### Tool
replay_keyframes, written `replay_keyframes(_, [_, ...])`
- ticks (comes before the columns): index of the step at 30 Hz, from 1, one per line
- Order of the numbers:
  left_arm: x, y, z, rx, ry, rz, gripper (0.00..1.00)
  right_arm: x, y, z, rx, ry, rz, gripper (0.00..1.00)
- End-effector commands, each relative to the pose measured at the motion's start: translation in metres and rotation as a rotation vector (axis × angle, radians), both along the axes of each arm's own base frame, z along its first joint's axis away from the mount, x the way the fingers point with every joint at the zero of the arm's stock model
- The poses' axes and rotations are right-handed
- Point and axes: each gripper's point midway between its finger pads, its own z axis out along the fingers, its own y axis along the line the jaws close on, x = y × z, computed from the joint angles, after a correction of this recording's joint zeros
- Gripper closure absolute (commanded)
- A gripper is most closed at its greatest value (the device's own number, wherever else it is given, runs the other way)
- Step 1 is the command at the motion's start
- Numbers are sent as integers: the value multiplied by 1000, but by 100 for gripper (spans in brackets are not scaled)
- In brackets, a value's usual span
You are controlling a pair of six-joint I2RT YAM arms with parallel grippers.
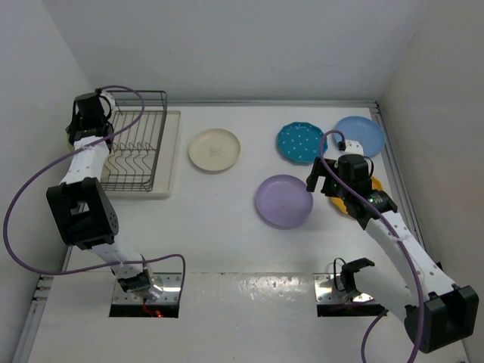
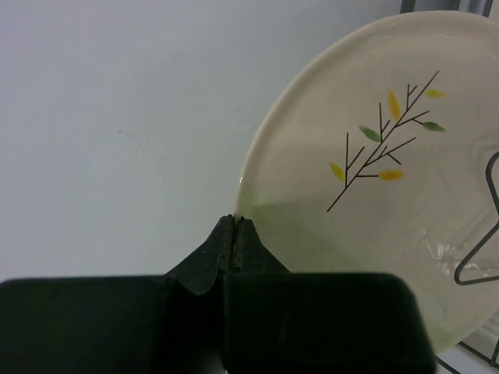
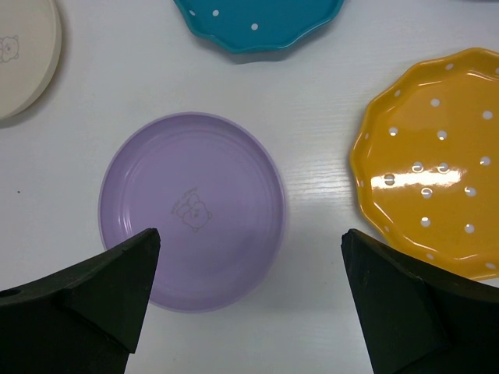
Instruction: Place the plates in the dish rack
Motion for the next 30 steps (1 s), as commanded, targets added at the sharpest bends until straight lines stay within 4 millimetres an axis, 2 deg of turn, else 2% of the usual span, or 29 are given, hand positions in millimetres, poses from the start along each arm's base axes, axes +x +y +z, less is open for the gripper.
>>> replay_keyframes(1, [3,12,3,-12,-60,20,100,8,0,21,8,-62,-5,0])
replay_keyframes(3, [3,16,-2,-18,-52,23,97,8,-1,22,9,-65,-9,0])
replay_keyframes(5, [3,16,-2,-18,-52,23,89,8,-1,23,9,-67,-10,0])
replay_keyframes(7, [2,20,2,-15,-61,32,89,9,0,22,8,-65,-7,0])
replay_keyframes(10, [3,17,10,-25,-91,9,76,11,1,23,10,-66,-6,0])
replay_keyframes(11, [6,16,15,-25,-104,-2,70,12,3,23,13,-64,-1,0])
replay_keyframes(12, [8,12,13,-34,-102,-8,59,12,2,23,12,-64,-5,0])
replay_keyframes(13, [11,13,25,-25,-128,-9,54,13,2,24,12,-64,-4,0])
replay_keyframes(14, [11,8,26,-24,-120,-10,50,13,2,22,14,-58,-6,0])
replay_keyframes(15, [12,2,32,-23,-124,-22,42,14,2,23,13,-61,-4,0])
replay_keyframes(16, [11,4,37,-17,-131,-13,38,14,3,21,12,-55,-4,0])
replay_keyframes(17, [13,-3,49,-11,-152,-27,33,16,2,22,8,-54,-4,0])
replay_keyframes(18, [14,-2,55,-7,-165,-27,23,16,1,21,-1,-50,-3,0])
replay_keyframes(19, [13,-9,63,-14,-169,-37,19,19,2,25,-7,-57,5,0])
replay_keyframes(20, [17,-15,79,-18,-210,-46,12,21,0,23,-12,-45,5,0])
replay_keyframes(22, [22,-25,95,-31,-263,-51,0,28,0,31,-10,-44,16,0])
replay_keyframes(23, [21,-29,112,-27,-311,-47,0,30,-2,26,-8,-13,21,0])
replay_keyframes(24, [23,-33,120,-33,-340,-45,0,40,-4,39,10,-23,13,0])
replay_keyframes(25, [25,-43,129,-49,-375,-61,0,40,-6,38,11,2,8,0])
replay_keyframes(26, [25,-53,148,-88,-462,-78,0,43,-16,28,14,52,-19,0])
replay_keyframes(27, [28,-64,158,-120,-498,-111,0,51,-18,44,23,26,-27,0])
replay_keyframes(29, [37,-98,157,-271,-520,-205,0,61,-37,48,45,27,-93,0])
replay_keyframes(30, [46,-130,182,-369,-554,-360,0,68,-42,50,56,17,-109,0])
